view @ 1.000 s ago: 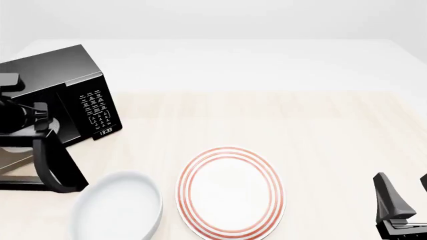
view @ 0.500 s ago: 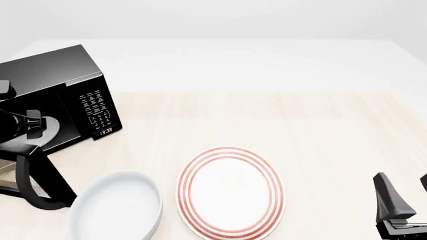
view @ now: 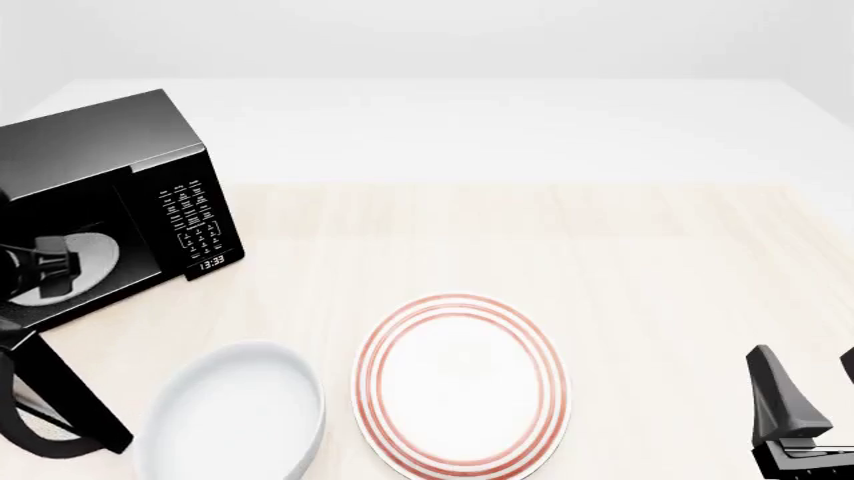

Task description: Open the microwave.

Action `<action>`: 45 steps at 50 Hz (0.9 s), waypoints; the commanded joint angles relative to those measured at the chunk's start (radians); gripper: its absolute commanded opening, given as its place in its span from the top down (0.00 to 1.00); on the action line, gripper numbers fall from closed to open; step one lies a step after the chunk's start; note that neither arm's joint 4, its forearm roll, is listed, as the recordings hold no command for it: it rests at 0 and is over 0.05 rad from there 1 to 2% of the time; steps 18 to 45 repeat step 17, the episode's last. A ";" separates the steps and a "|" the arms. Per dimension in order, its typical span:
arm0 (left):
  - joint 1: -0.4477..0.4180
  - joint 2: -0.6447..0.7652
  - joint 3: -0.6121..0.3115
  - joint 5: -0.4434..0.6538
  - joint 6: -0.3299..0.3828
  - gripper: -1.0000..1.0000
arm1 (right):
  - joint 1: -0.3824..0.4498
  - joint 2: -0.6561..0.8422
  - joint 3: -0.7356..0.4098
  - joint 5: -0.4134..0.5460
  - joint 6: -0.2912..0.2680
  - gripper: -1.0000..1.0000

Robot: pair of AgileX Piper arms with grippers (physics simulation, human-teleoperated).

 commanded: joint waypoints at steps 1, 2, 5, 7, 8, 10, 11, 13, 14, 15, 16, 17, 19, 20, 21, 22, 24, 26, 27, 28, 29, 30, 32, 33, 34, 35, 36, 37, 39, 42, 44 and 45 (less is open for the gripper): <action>0.015 -0.046 0.030 0.014 -0.013 0.00 | 0.000 0.000 0.000 0.000 0.000 0.00; 0.015 -0.046 0.030 0.014 -0.013 0.00 | 0.000 0.000 0.000 0.000 0.000 0.00; 0.020 -0.054 0.033 0.019 -0.023 0.00 | 0.000 0.000 0.000 0.000 0.000 0.00; 0.020 -0.054 0.032 0.017 -0.023 0.00 | 0.000 0.000 0.000 0.000 0.000 0.00; 0.019 -0.052 0.032 0.016 -0.023 0.00 | 0.000 0.000 0.000 0.000 0.000 0.00; 0.016 -0.050 0.032 0.015 -0.025 0.00 | 0.000 0.000 0.000 0.000 0.000 0.00; 0.016 -0.051 0.032 0.016 -0.024 0.00 | 0.000 0.000 0.000 0.000 0.000 0.00; 0.017 -0.056 0.032 0.021 -0.025 0.00 | 0.000 0.000 0.000 0.000 0.000 0.00; 0.022 -0.059 0.036 0.021 -0.026 0.00 | 0.000 0.000 0.000 0.000 0.000 0.00; 0.022 -0.063 0.040 0.023 -0.025 0.00 | 0.000 0.000 0.000 0.000 0.000 0.00; 0.023 -0.066 0.040 0.025 -0.028 0.00 | 0.000 0.000 0.000 0.000 0.000 0.00; 0.027 -0.069 0.042 0.027 -0.025 0.00 | 0.000 0.000 0.000 0.000 0.000 0.00; 0.027 -0.069 0.042 0.027 -0.025 0.00 | 0.000 0.000 0.000 0.000 0.000 0.00; 0.027 -0.069 0.042 0.027 -0.025 0.00 | 0.000 0.000 0.000 0.000 0.000 0.00; 0.027 -0.069 0.042 0.027 -0.025 0.00 | 0.000 0.000 0.000 0.000 0.000 0.00; 0.027 -0.069 0.042 0.027 -0.025 0.00 | 0.000 0.000 0.000 0.000 0.000 0.00; 0.027 -0.069 0.042 0.027 -0.025 0.00 | 0.000 0.000 0.000 0.000 0.000 0.00; 0.027 -0.069 0.042 0.027 -0.025 0.00 | 0.000 0.000 0.000 0.000 0.000 0.00; 0.027 -0.069 0.042 0.027 -0.025 0.00 | 0.000 0.000 0.000 0.000 0.000 0.00; 0.027 -0.069 0.042 0.027 -0.025 0.00 | 0.000 0.000 0.000 0.000 0.000 0.00; 0.027 -0.069 0.042 0.027 -0.025 0.00 | 0.000 0.000 0.000 0.000 0.000 0.00; 0.027 -0.069 0.042 0.027 -0.025 0.00 | 0.000 0.000 0.000 0.000 0.000 0.00; 0.027 -0.069 0.042 0.027 -0.025 0.00 | 0.000 0.000 0.000 0.000 0.000 0.00; 0.027 -0.069 0.042 0.027 -0.025 0.00 | 0.000 0.000 0.000 0.000 0.000 0.00; 0.027 -0.069 0.042 0.027 -0.025 0.00 | 0.000 0.000 0.000 0.000 0.000 0.00; 0.027 -0.069 0.042 0.027 -0.025 0.00 | 0.000 0.000 0.000 0.000 0.000 0.00; 0.027 -0.069 0.042 0.027 -0.025 0.00 | 0.000 0.000 0.000 0.000 0.000 0.00; 0.027 -0.069 0.042 0.027 -0.025 0.00 | 0.000 0.000 0.000 0.000 0.000 0.00; 0.027 -0.069 0.042 0.027 -0.025 0.00 | 0.000 0.000 0.000 0.000 0.000 0.00; 0.027 -0.069 0.042 0.027 -0.025 0.00 | 0.000 0.000 0.000 0.000 0.000 0.00; 0.027 -0.069 0.042 0.027 -0.025 0.00 | 0.000 0.000 0.000 0.000 0.000 0.00; 0.027 -0.069 0.042 0.027 -0.025 0.00 | 0.000 0.000 0.000 0.000 0.000 0.00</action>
